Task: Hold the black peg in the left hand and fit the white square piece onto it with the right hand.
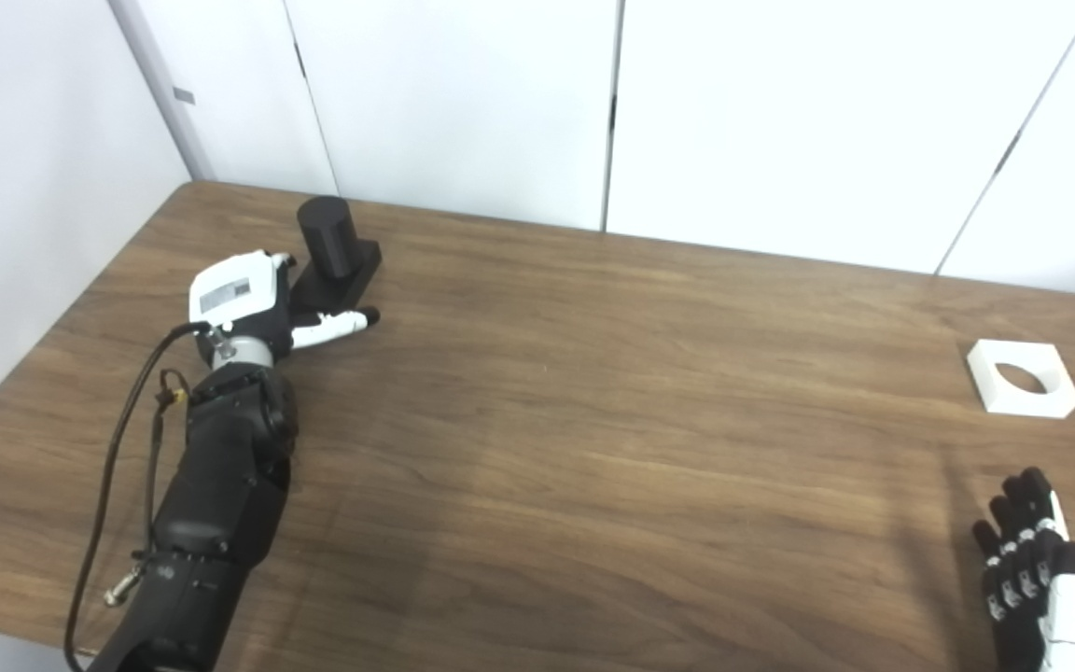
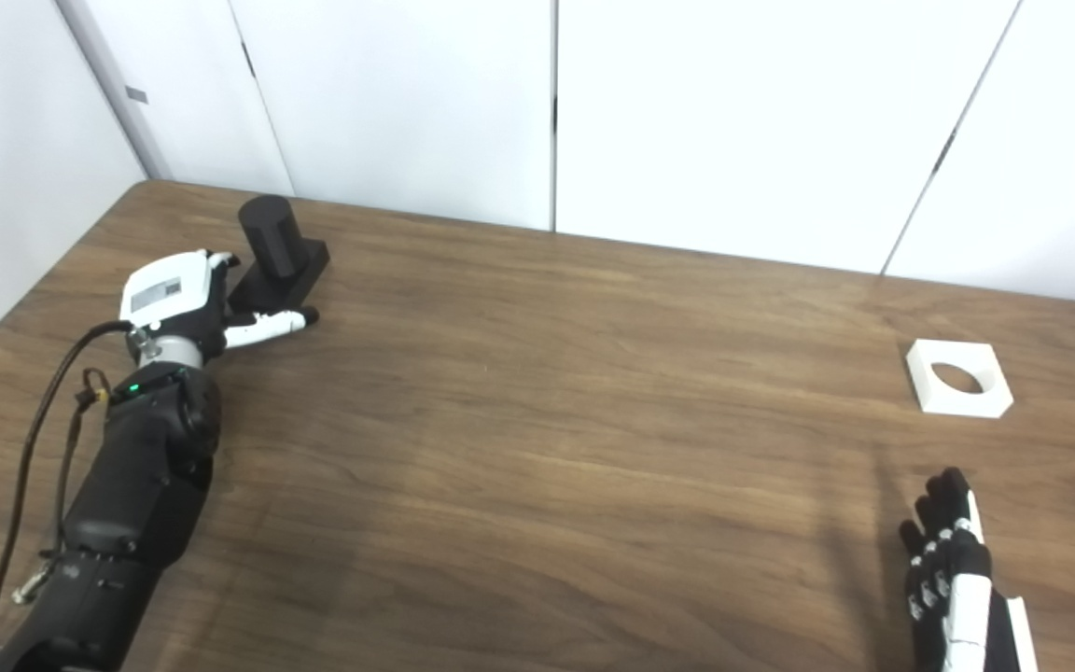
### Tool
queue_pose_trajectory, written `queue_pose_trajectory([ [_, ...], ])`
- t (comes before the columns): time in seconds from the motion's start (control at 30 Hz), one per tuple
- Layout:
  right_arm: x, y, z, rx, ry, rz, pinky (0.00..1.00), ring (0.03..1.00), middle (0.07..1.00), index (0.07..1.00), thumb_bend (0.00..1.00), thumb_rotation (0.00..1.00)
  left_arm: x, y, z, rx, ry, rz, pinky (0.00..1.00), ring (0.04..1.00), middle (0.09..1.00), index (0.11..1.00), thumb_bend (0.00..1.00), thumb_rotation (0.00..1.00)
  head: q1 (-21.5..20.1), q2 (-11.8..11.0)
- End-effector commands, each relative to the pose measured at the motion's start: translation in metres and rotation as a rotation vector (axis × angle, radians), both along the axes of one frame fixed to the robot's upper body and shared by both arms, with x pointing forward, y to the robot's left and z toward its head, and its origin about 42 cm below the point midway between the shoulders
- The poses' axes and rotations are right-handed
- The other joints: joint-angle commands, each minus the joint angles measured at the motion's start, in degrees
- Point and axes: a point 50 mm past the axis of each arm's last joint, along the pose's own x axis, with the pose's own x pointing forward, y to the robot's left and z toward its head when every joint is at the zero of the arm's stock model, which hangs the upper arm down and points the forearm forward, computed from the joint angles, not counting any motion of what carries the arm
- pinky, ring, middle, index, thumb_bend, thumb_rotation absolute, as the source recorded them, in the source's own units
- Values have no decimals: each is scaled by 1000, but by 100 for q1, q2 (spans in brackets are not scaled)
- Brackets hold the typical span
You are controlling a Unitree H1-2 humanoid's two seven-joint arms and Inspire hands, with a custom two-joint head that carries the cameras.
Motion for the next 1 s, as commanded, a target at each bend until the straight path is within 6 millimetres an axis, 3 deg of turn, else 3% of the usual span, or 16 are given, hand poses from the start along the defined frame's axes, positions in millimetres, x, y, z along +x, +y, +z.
queue_pose_trajectory([
  [0.0, 6, 6, 10, 22, -63, -6, 1000, 1000, 994, 1000, 571, 997, 15, 3, 28, 62, -97, 15, 953, 969, 954, 863, 986, 827, 3, 9],
  [0.27, 6, 8, 11, 19, -70, -16, 1000, 1000, 989, 1000, 527, 982, 26, 5, 28, 95, -110, 47, 933, 948, 918, 789, 934, 791, 3, 7],
  [0.53, 4, 8, 13, 23, -66, -15, 1000, 1000, 987, 1000, 475, 982, 36, 4, 31, 140, -86, 72, 899, 927, 896, 822, 873, 749, 15, 57],
  [0.73, 4, 7, 13, 22, -66, -9, 1000, 1000, 984, 1000, 529, 988, 39, 0, 33, 146, -85, 74, 869, 917, 887, 813, 861, 693, 15, 57],
  [0.97, 4, 7, 12, 25, -64, -1, 1000, 1000, 989, 1000, 539, 1000, 45, 0, 30, 160, -73, 67, 858, 910, 887, 807, 859, 702, -8, 73],
])
